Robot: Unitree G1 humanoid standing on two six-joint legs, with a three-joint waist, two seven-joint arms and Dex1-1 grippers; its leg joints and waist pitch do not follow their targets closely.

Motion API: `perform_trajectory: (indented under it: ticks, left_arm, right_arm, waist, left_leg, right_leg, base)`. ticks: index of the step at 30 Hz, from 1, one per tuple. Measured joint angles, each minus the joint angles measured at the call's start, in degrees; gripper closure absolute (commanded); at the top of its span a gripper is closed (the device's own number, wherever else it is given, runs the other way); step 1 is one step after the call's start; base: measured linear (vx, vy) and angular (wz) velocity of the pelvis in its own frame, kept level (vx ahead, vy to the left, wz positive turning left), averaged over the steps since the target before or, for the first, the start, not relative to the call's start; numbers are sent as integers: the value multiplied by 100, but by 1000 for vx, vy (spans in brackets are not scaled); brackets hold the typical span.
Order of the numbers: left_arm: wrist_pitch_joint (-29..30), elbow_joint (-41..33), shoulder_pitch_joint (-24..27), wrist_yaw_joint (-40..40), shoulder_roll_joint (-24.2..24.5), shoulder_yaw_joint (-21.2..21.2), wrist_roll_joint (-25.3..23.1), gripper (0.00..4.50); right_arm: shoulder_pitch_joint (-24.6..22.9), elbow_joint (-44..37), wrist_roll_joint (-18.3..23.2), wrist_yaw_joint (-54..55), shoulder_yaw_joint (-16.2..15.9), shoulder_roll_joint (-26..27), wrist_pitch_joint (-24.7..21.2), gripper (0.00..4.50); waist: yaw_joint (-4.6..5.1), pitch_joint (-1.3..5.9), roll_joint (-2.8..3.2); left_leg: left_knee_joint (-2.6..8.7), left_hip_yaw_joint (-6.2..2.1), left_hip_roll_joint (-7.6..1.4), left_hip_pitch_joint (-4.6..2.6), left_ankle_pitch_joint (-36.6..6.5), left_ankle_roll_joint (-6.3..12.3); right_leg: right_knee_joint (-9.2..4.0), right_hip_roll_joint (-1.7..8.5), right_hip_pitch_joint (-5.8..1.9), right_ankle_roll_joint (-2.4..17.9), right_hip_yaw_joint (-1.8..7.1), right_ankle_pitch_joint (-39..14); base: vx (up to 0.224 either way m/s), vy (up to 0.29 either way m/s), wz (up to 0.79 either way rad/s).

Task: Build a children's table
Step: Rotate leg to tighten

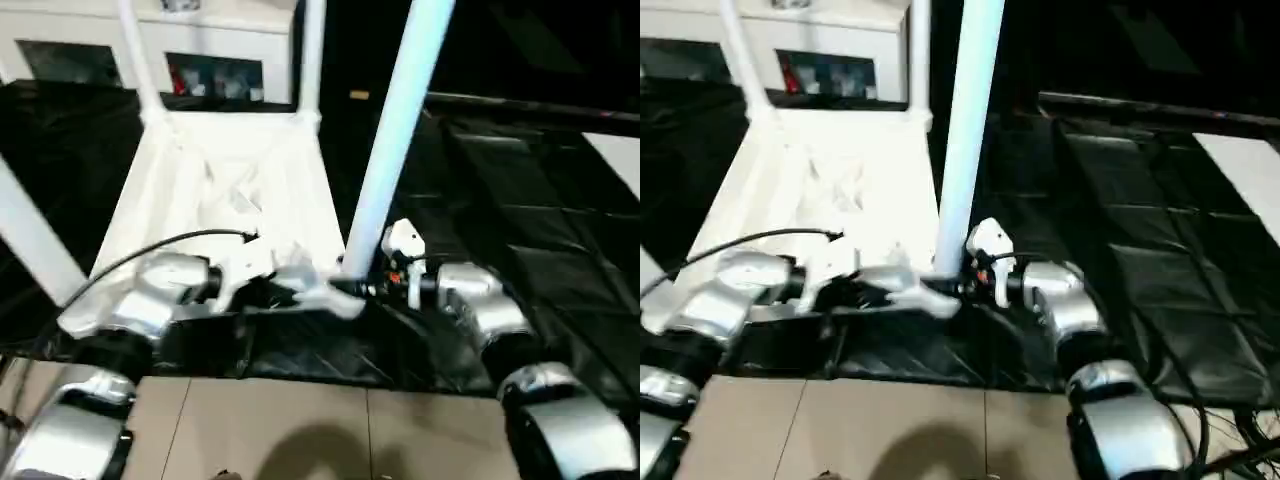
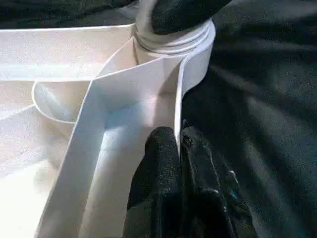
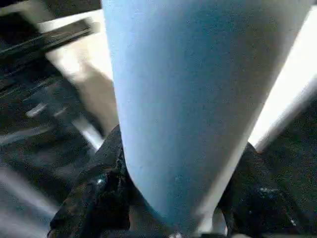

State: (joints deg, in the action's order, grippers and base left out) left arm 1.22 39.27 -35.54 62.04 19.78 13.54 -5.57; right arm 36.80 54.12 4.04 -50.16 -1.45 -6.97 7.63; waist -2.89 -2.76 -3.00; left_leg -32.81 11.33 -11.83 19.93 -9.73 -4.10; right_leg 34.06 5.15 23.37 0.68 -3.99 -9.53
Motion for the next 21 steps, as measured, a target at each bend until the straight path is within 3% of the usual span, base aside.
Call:
perform_trajectory:
  ticks: [6, 9, 10, 11, 12, 13, 14, 15, 16, 17, 18, 21]
  left_arm:
    - [379, -49, 16, -685, -332, -4, -181, 450]
    - [475, -44, 16, -910, -355, -16, -275, 450]
    - [479, -31, 11, -971, -354, -28, -312, 450]
    - [487, -9, 6, -1005, -354, -28, -325, 450]
    - [497, 16, -3, -1030, -360, -16, -344, 450]
    - [496, 9, -5, -1051, -365, -21, -356, 450]
    - [482, -16, -5, -1057, -362, -40, -362, 450]
    - [482, -29, -4, -1034, -358, -46, -361, 450]
    - [488, -42, -4, -1001, -350, -45, -359, 450]
    - [495, -63, -4, -996, -349, -45, -359, 450]
    - [499, -93, -4, -979, -319, -44, -351, 450]
    - [479, -171, 21, -877, -252, -16, -307, 450]
  right_arm:
    - [-82, -22, -72, 1696, 293, 546, -87, 254]
    - [120, 211, -194, 2416, 330, 827, -140, 254]
    - [215, 299, -237, 2626, 331, 908, -168, 254]
    - [256, 337, -259, 2764, 331, 954, -205, 254]
    - [253, 361, -265, 2818, 331, 970, -217, 254]
    - [254, 357, -261, 2821, 335, 973, -210, 254]
    - [259, 332, -262, 2820, 336, 972, -189, 219]
    - [259, 318, -270, 2816, 335, 972, -142, 199]
    - [257, 291, -247, 2784, 337, 973, -124, 185]
    - [256, 270, -225, 2766, 337, 980, -110, 185]
    - [231, 221, -205, 2664, 337, 970, -92, 178]
    - [143, 123, -235, 2280, 312, 852, -12, 145]
  waist:
    - [163, 4, 16]
    - [321, -44, 140]
    - [355, -71, 186]
    - [357, -98, 211]
    - [300, -99, 137]
    - [231, -67, 5]
    - [142, -26, -100]
    - [44, -19, -29]
    - [-30, 5, 59]
    - [-50, 10, 109]
    - [-55, 24, 119]
    - [-53, 24, 91]
  left_leg:
    - [-7, -65, 6, -1, -1, 2]
    - [-5, -230, -8, -10, -3, 5]
    - [5, -253, -7, -4, -3, 5]
    - [28, -245, -5, 2, -3, 4]
    - [54, -117, -12, -25, -3, 4]
    - [50, 28, 2, -62, -2, 2]
    - [43, 66, 6, -83, -30, -37]
    - [-66, -60, 17, -70, -170, -37]
    - [-53, -203, 30, 6, -169, -42]
    - [-58, -273, 31, 34, -137, -87]
    - [-3, -286, 17, 38, -75, -148]
    - [8, -247, -2, 15, -74, -150]
  right_leg:
    - [-148, 13, -51, -3, -93, -2]
    - [-398, 23, -187, -3, -334, -4]
    - [-406, 22, -221, 9, -366, -17]
    - [-302, 26, -235, 75, -378, -88]
    - [151, 34, -229, 271, -268, -325]
    - [376, 45, -247, 253, -99, -454]
    - [415, 23, -183, -14, 17, -489]
    - [387, 29, -137, -17, -17, -492]
    - [378, 24, -150, -16, -96, -490]
    - [358, 23, -148, -16, -155, -490]
    - [325, -8, -132, 13, -173, -445]
    - [295, -19, -131, 50, -159, -342]
  base:
    - [0, 0, 0]
    - [0, 0, 0]
    - [0, 0, 0]
    - [-103, 33, -4]
    - [-75, -42, 16]
    - [-75, -42, 16]
    - [51, -127, 11]
    - [81, -81, -35]
    - [113, -82, -47]
    - [61, -7, -41]
    - [0, 0, 0]
    - [0, 0, 0]
